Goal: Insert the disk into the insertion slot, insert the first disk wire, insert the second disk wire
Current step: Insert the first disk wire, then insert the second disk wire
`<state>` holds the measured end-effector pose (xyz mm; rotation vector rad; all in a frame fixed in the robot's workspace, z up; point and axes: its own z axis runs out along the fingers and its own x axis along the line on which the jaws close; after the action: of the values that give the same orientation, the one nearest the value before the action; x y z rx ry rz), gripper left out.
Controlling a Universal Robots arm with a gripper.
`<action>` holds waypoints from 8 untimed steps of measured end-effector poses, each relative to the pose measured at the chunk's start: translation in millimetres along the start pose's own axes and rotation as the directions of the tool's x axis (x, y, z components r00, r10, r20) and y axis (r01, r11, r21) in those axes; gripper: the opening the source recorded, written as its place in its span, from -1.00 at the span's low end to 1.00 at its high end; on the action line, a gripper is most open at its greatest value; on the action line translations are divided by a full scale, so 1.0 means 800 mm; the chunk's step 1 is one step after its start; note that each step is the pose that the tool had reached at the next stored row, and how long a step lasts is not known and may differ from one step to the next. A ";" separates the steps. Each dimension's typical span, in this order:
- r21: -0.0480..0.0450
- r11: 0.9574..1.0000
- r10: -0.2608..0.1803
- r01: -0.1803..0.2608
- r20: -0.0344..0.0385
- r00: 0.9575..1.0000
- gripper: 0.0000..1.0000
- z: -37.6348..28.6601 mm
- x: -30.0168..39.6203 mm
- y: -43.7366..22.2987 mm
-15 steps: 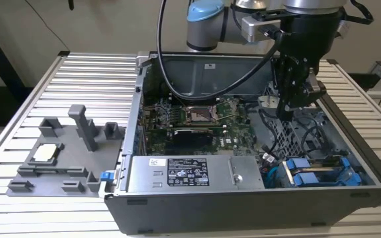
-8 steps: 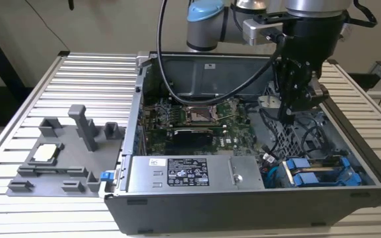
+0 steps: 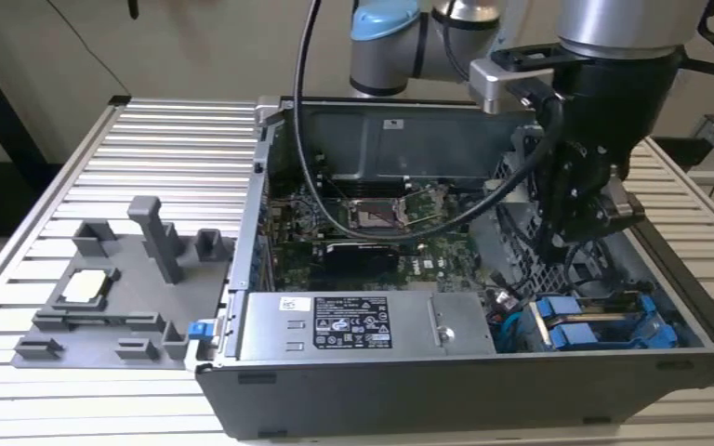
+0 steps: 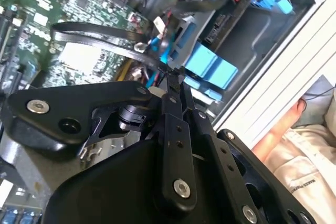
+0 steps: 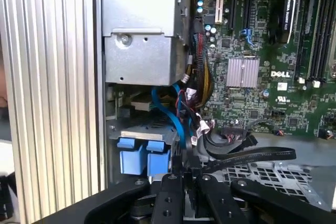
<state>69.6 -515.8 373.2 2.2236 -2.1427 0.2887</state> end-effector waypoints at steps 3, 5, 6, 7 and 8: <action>-0.003 1.000 -0.001 0.001 0.000 1.000 -0.68 0.0030 0.0156 -0.0011; -0.006 1.000 -0.001 0.001 0.000 1.000 -0.68 0.0052 0.0257 -0.0035; -0.008 1.000 -0.001 0.001 0.000 1.000 -0.68 0.0062 0.0294 -0.0059; -0.009 1.000 -0.001 0.001 0.000 1.000 -0.68 0.0071 0.0308 -0.0102; -0.009 1.000 -0.001 0.001 0.002 1.000 -0.68 0.0077 0.0313 -0.0152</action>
<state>83.1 -540.9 372.4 2.2210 -2.1389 0.2768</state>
